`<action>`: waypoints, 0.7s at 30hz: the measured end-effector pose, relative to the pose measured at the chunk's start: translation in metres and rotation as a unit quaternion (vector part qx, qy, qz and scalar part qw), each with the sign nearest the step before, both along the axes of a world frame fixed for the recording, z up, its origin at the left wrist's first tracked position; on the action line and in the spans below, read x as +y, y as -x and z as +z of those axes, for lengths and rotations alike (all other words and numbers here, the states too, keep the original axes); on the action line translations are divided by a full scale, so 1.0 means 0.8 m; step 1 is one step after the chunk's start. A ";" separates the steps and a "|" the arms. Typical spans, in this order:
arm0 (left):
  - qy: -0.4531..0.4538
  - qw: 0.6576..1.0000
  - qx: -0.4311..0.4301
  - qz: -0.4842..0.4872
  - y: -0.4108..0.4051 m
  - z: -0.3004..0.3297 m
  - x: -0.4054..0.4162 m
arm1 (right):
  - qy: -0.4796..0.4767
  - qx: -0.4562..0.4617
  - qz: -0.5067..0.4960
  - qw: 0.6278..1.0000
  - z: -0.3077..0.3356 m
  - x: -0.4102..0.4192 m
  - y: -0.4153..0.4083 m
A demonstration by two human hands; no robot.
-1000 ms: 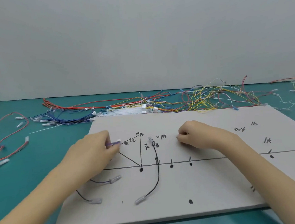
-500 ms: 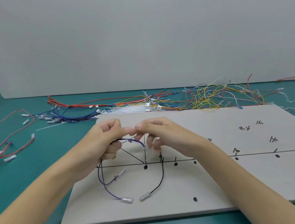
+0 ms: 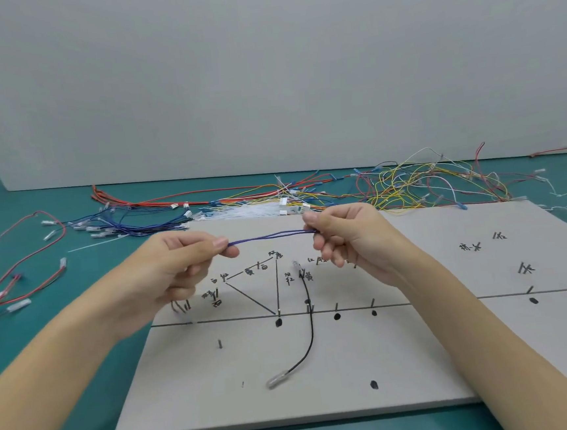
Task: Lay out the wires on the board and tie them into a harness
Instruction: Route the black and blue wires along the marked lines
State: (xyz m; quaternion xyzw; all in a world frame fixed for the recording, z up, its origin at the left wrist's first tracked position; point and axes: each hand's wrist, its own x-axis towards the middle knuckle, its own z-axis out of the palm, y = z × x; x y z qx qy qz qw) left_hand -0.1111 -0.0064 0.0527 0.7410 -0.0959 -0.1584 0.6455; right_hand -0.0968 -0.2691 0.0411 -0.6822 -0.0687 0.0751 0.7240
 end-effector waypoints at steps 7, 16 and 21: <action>0.035 0.995 -0.051 0.073 0.011 -0.010 -0.004 | -0.119 0.000 0.028 0.992 -0.003 0.002 -0.003; 0.018 1.000 0.001 0.013 0.016 -0.026 -0.009 | -0.223 0.061 0.031 0.972 -0.004 -0.006 -0.006; 0.040 0.999 0.033 0.003 0.020 -0.027 -0.014 | -0.211 0.066 0.028 0.975 -0.004 -0.001 -0.007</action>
